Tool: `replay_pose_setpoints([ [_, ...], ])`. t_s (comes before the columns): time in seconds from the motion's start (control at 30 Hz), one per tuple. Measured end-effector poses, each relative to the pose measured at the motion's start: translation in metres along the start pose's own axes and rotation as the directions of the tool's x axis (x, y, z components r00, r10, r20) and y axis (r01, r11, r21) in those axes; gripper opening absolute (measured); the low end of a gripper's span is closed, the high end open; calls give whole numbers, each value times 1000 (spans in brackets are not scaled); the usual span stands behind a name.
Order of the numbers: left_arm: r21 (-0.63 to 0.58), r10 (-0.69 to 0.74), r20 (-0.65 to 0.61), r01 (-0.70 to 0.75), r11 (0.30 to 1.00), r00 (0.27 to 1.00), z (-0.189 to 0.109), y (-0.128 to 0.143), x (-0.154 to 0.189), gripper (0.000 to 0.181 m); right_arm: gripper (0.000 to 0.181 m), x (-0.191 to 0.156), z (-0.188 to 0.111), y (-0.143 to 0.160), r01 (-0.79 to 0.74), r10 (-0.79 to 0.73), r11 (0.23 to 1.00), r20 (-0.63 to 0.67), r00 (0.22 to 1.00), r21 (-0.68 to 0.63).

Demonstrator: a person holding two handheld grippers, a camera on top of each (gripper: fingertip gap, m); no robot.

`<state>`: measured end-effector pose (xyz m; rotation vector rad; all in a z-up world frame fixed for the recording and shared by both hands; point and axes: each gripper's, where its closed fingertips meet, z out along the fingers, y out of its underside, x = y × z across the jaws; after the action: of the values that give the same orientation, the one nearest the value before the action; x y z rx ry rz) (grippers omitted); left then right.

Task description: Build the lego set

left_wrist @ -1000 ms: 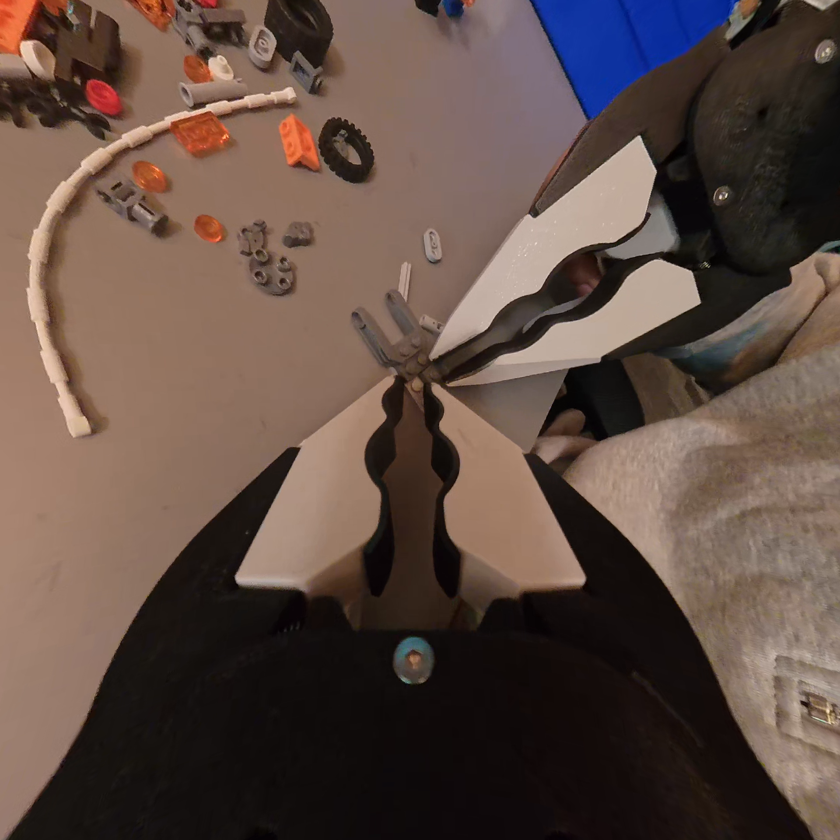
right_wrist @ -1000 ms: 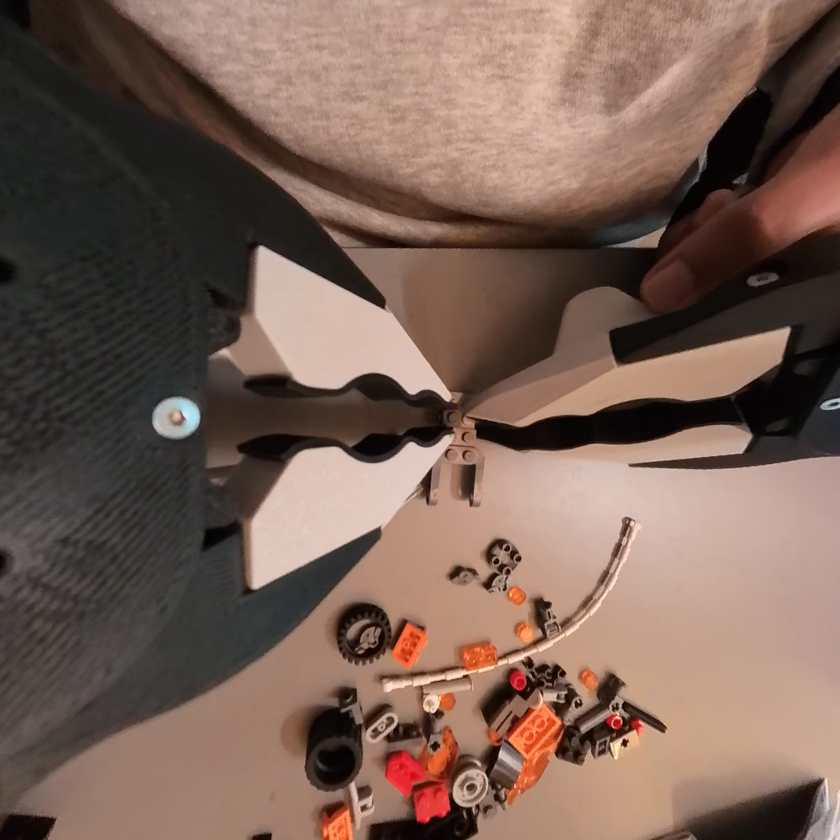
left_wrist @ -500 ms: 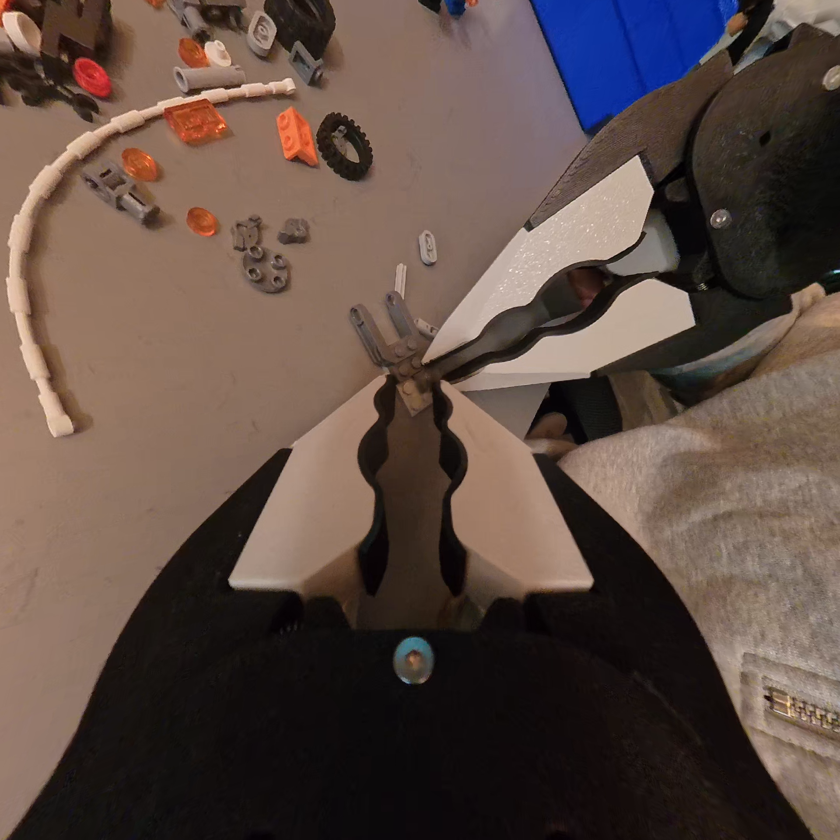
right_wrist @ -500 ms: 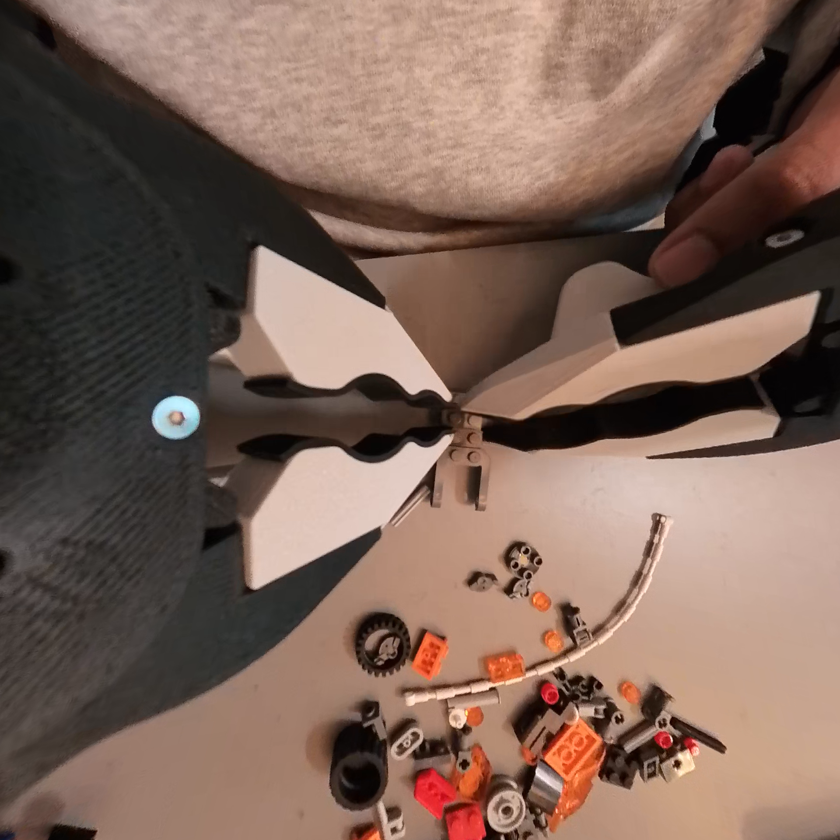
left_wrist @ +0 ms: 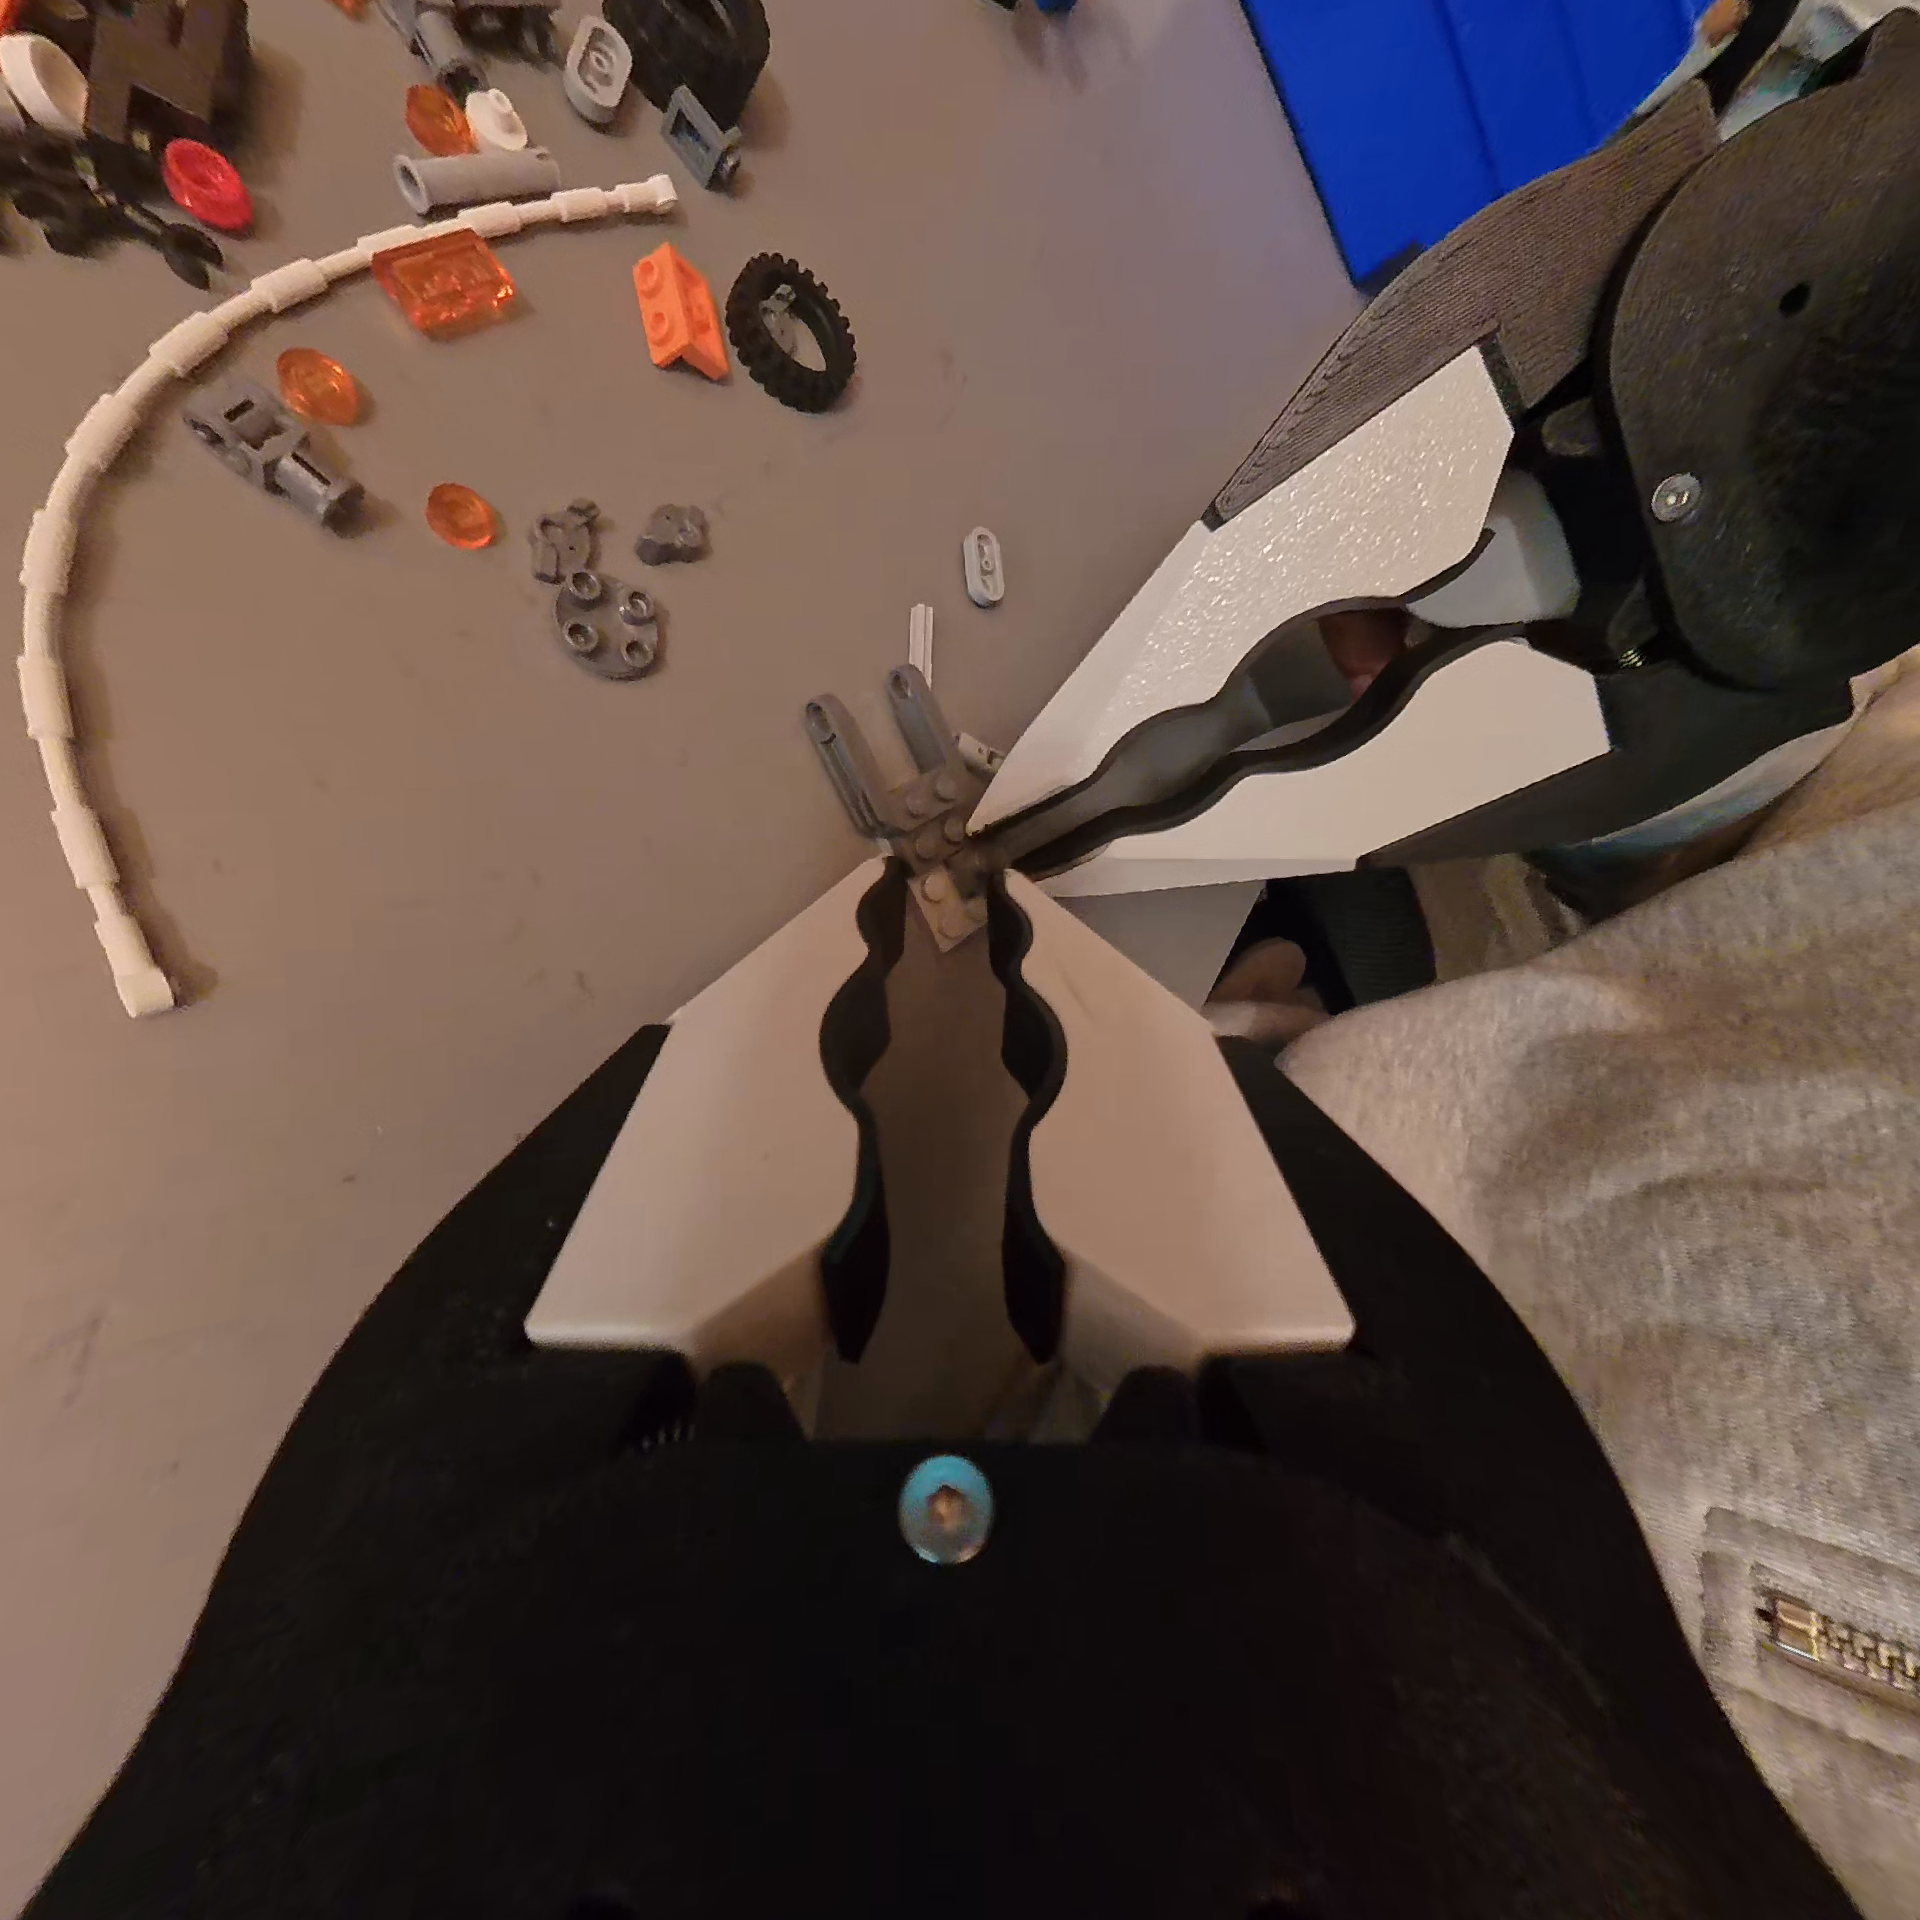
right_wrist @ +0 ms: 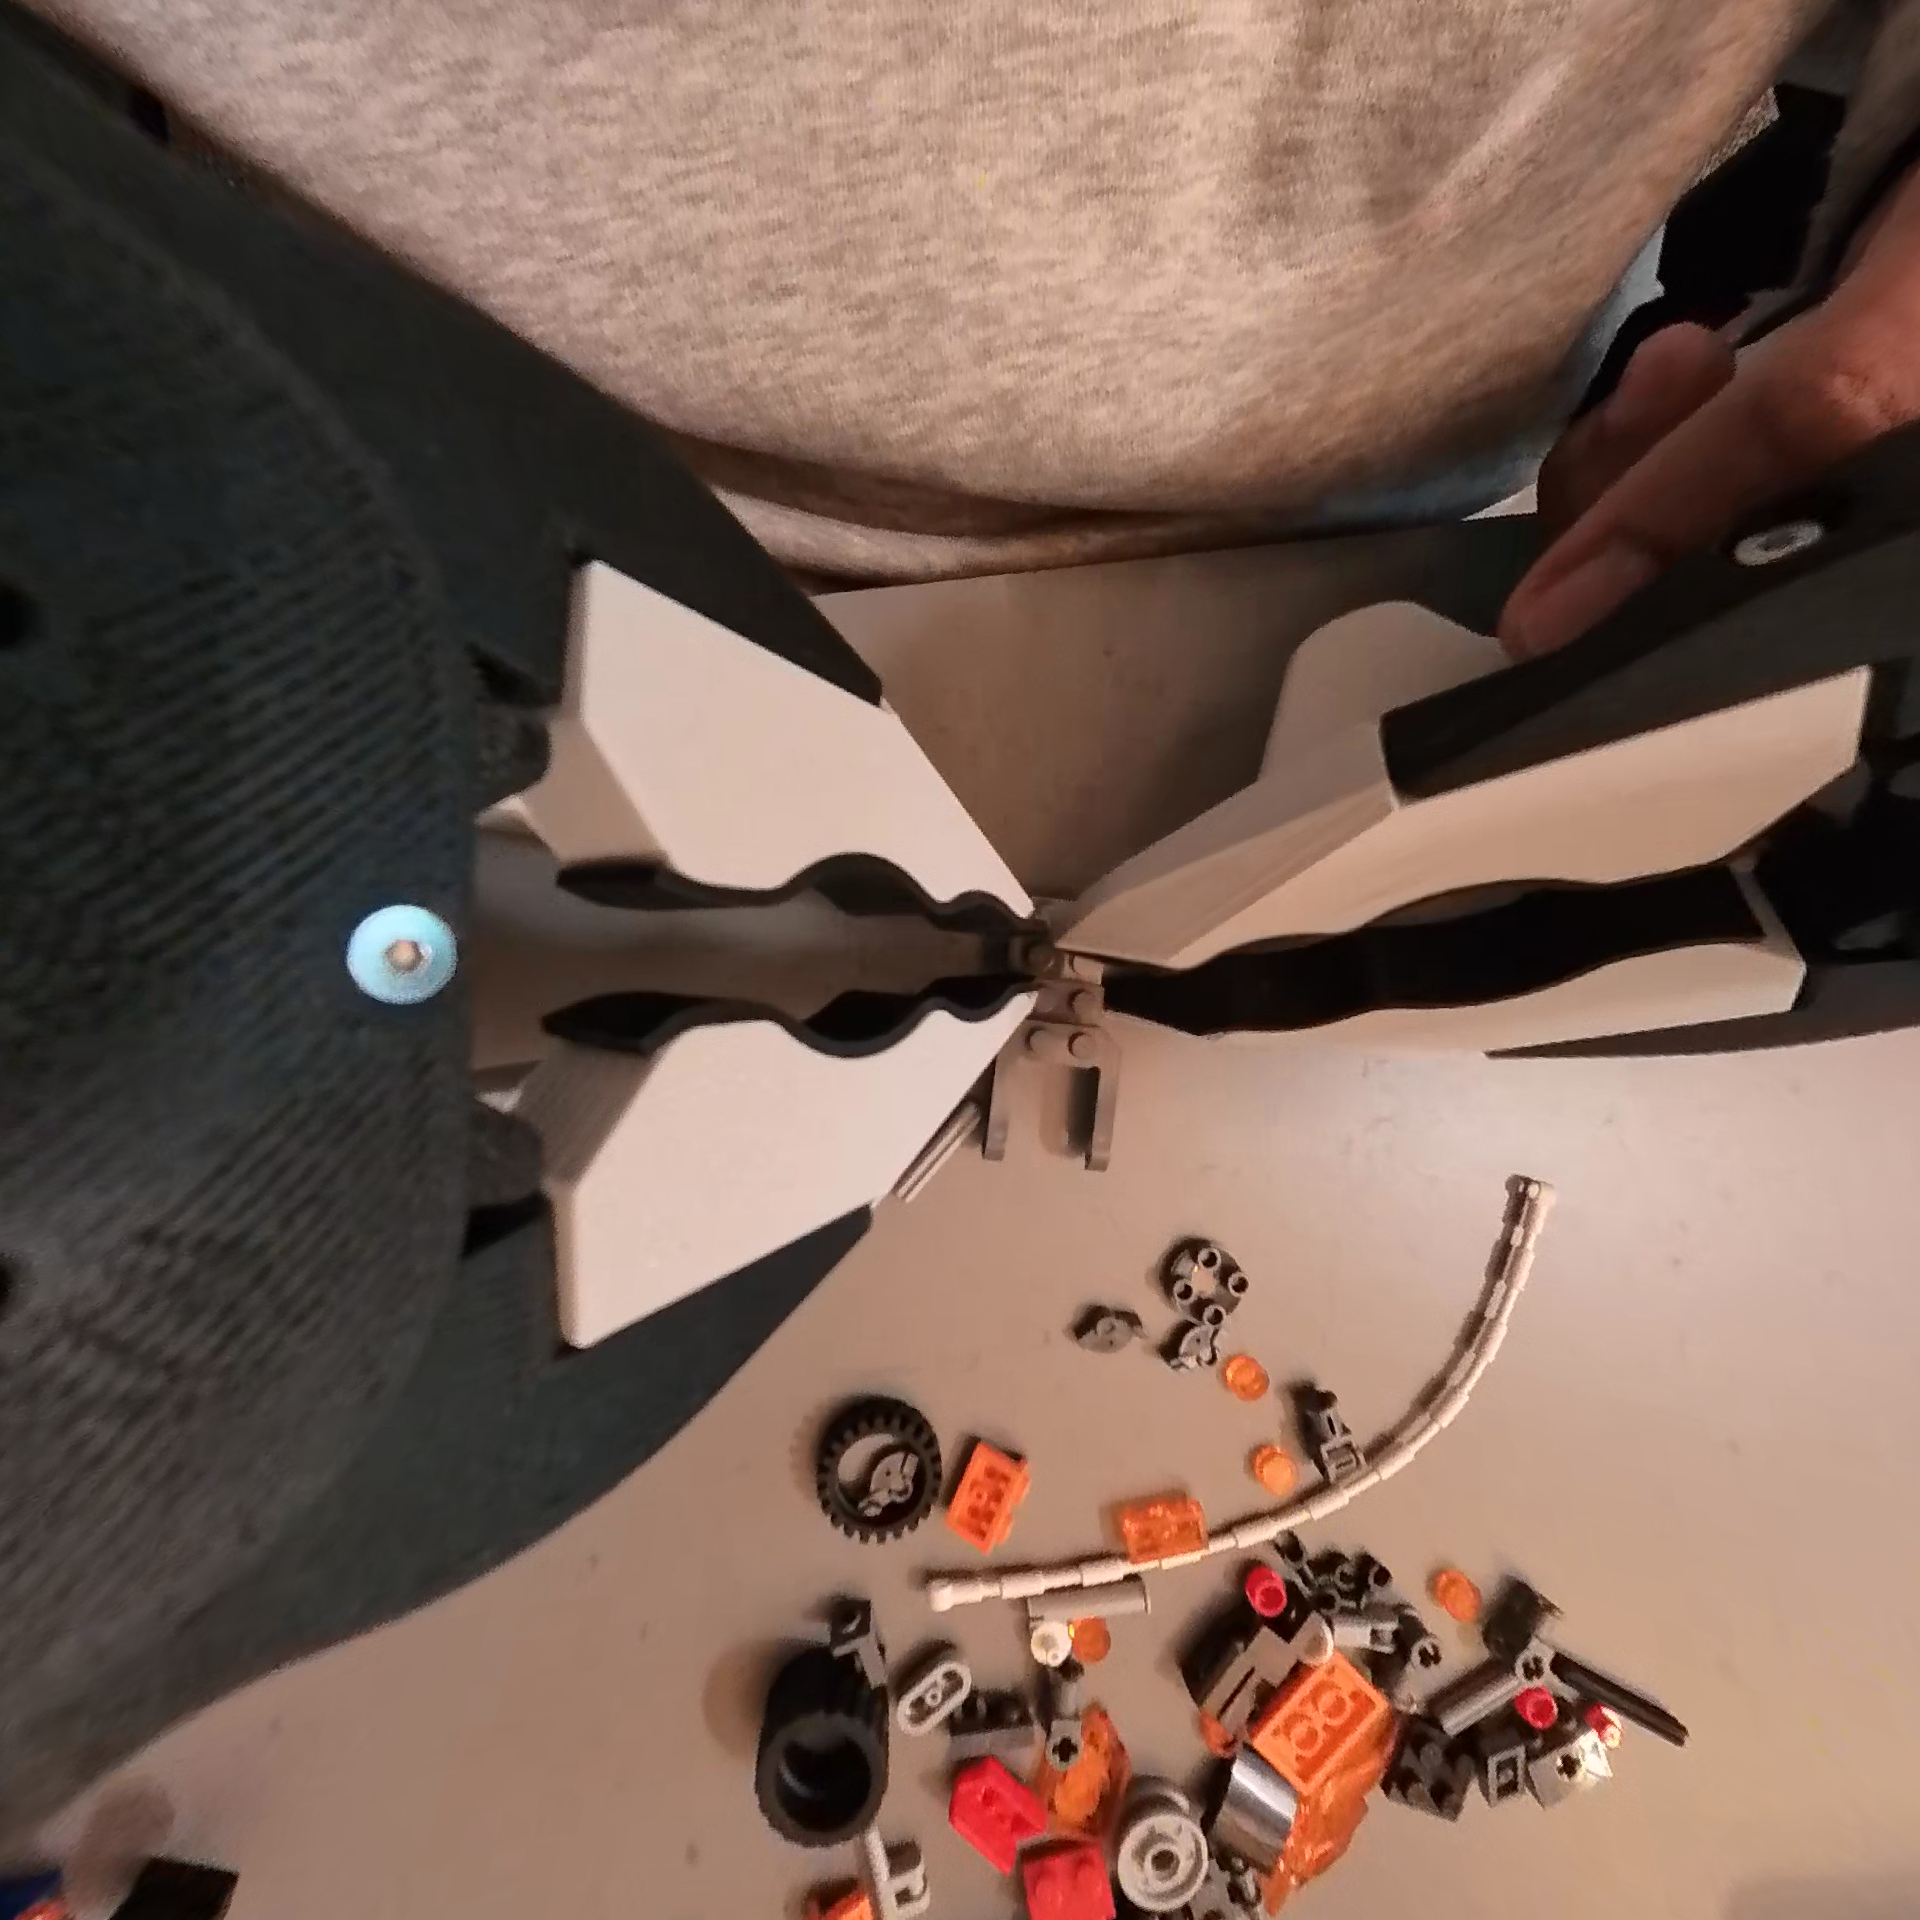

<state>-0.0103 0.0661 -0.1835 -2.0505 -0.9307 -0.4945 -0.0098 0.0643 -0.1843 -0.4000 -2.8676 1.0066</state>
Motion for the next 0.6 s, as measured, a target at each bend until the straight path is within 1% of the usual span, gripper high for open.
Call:
replay_pose_setpoints([
  [0.4,12,26,72,-27,1000,997,3,-4,-4,14,6,4,0,0,-13,14,1000,-53,999,16],
  [0.6,-18,74,168,-72,997,983,3,-5,-7,16,6,7,0,1,-11,12,1000,-89,996,5],
])
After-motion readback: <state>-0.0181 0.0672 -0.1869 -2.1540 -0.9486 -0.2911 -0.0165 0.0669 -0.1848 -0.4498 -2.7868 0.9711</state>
